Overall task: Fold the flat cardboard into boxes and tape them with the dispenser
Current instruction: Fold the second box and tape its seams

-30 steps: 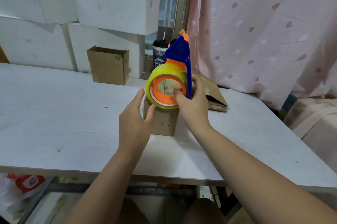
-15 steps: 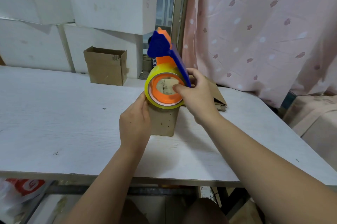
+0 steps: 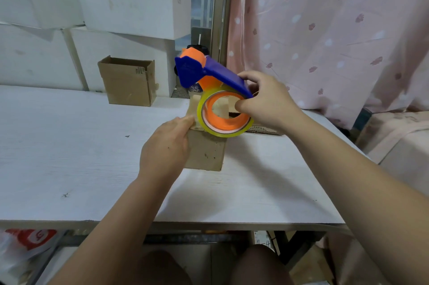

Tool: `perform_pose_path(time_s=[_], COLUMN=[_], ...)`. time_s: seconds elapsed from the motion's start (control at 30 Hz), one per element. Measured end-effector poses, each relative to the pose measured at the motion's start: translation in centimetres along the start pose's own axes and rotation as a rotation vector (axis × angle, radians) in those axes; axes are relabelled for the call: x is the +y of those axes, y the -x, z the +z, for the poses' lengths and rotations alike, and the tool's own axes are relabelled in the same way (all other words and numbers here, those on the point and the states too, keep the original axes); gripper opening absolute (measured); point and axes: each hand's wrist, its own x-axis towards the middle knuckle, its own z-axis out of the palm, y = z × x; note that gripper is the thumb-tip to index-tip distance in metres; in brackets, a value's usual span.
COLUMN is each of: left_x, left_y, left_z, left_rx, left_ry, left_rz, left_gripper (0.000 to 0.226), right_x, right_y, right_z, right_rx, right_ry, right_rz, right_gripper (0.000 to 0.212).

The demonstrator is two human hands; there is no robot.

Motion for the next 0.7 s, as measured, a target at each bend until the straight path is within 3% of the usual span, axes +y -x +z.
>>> perform_pose_path(time_s=[0.27, 0.7], left_x=[0.4, 0.1], left_y=[0.3, 0.6], left_z=[-0.1, -0.6], left_rx=[-0.047, -0.071], left_ry=[-0.120, -0.234], left_rz=[-0.030, 0.074], left_gripper=[0.039, 0.034], right_x=[0.9, 4.6], right_y=[0.9, 2.6], right_z=[-2.6, -3.4], right_rx=[-0.031, -0.011], right_ry=[0.097, 0.124], right_rz=[-0.010, 0.015], right_gripper=[0.047, 0.045])
